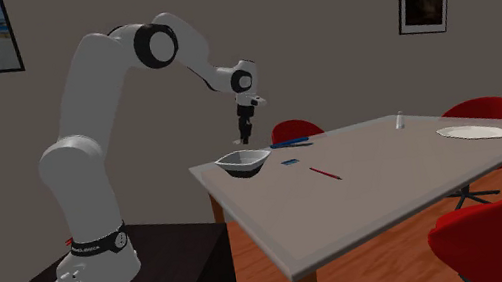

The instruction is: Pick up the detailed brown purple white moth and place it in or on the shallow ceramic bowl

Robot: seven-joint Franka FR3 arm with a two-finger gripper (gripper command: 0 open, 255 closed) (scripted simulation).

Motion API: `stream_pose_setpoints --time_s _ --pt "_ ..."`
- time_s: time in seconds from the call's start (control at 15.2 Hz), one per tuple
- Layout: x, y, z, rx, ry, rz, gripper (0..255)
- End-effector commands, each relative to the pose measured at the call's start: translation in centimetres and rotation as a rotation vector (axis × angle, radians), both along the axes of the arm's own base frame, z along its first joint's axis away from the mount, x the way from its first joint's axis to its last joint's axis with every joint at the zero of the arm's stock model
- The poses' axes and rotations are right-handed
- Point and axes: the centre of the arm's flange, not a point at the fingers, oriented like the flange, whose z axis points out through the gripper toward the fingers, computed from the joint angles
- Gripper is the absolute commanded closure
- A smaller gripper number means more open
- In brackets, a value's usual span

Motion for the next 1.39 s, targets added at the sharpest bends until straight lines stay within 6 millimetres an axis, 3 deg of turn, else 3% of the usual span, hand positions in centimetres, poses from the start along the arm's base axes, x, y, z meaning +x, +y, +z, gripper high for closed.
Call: stream_pose_setpoints --time_s 0.0,0.66,1.19,1.25,1.32 --pt "-0.1 0.0 -1.1 0.0 0.0 0.0 255" --pt "-0.1 0.0 -6.4 0.0 0.0 0.0 255" --pt "-0.1 0.0 -6.4 0.0 0.0 0.0 255" --pt "-0.1 0.0 -6.4 0.0 0.0 0.0 0" --pt "-0.1 0.0 -6.4 0.0 0.0 0.0 0"
